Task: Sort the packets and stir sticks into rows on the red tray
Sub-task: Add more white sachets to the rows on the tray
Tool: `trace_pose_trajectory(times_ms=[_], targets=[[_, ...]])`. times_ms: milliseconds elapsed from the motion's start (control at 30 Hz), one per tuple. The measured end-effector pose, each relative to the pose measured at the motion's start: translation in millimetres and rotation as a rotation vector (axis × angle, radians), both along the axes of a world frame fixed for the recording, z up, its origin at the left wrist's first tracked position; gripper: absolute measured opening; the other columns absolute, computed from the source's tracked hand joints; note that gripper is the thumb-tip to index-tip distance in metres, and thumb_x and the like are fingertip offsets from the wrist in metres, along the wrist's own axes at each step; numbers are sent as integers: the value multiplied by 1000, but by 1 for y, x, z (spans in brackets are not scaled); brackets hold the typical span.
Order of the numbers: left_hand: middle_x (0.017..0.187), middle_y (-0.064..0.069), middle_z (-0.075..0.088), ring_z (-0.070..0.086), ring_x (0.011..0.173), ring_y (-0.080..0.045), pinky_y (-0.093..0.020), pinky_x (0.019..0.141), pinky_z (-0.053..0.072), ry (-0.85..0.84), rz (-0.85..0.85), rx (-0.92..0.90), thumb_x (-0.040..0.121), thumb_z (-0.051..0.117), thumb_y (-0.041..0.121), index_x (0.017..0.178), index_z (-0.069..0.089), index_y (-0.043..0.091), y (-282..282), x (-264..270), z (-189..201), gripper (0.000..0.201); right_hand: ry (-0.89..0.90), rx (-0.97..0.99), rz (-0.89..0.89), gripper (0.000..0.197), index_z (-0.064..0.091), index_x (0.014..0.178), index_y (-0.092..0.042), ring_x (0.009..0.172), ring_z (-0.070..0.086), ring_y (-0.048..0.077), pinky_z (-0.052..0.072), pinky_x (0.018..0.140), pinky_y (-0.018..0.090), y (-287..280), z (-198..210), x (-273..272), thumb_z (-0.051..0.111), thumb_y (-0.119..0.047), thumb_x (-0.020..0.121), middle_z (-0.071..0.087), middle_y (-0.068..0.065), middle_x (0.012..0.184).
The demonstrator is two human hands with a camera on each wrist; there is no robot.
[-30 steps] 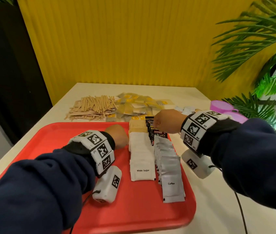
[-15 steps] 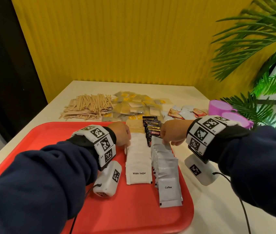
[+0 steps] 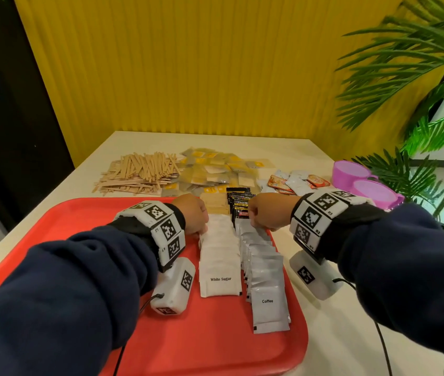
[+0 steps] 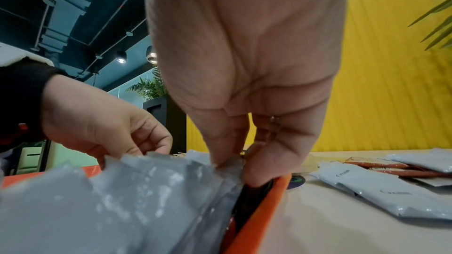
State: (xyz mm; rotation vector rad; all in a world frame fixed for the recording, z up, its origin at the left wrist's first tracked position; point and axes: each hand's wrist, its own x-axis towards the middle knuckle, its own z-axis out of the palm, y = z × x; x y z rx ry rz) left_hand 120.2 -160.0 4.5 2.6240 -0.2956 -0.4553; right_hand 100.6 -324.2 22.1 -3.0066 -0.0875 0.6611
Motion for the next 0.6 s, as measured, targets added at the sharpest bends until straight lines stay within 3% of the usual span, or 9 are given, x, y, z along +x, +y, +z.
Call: trace_pose_trajectory(times_ms=[100, 167, 200, 267, 367, 433, 600], targets=[[92, -4, 56, 52, 85, -18, -28, 71, 47, -26, 26, -22, 84, 63, 4, 87, 60, 11, -1, 1, 0, 8, -88, -3, -1, 19, 51, 72, -18, 76, 54, 19, 47, 66, 27, -5, -1, -1, 51, -16, 91, 58, 5, 88], [87, -1, 54, 51, 84, -16, -21, 59, 40, -44, 41, -50, 83, 64, 3, 72, 52, 18, 0, 1, -1, 22, -107, 70, -43, 10, 54, 81, -15, 78, 56, 19, 51, 71, 29, -8, -1, -3, 51, -15, 91, 60, 5, 89], [86, -1, 54, 51, 83, -16, -20, 57, 38, -48, 47, -64, 83, 65, 3, 69, 50, 19, 0, 1, -1, 26, -102, 135, -79, 7, 55, 87, -12, 77, 56, 20, 50, 67, 28, -10, 0, -4, 49, -12, 91, 60, 6, 89], [86, -1, 54, 51, 83, -16, -22, 58, 39, -54, 49, -75, 83, 65, 4, 69, 51, 19, 1, 0, -1, 25, -103, 245, -144, 9, 56, 93, -8, 75, 55, 21, 48, 59, 24, -14, 1, -5, 47, -8, 93, 59, 8, 86], [92, -3, 57, 51, 86, -15, -23, 65, 42, -56, 29, -63, 82, 67, 4, 86, 64, 11, 3, -1, -1, 9, -153, 329, -202, 10, 57, 100, -8, 68, 57, 16, 51, 67, 25, -22, 3, -6, 50, -9, 93, 54, -1, 78], [92, -2, 59, 52, 85, -14, -22, 63, 42, -44, 19, -47, 81, 67, 4, 96, 68, 9, 3, -2, -1, 16, -153, 354, -237, 8, 56, 99, -10, 64, 57, 9, 51, 68, 23, -26, 3, -7, 51, -9, 93, 52, -5, 77], [76, 2, 56, 53, 83, -17, -21, 62, 43, -57, 83, -101, 84, 60, 3, 72, 60, 16, 2, -2, 1, 18, -147, 404, -296, 13, 56, 105, -10, 82, 61, 17, 53, 76, 27, -37, 4, -9, 51, -9, 93, 52, -4, 79]])
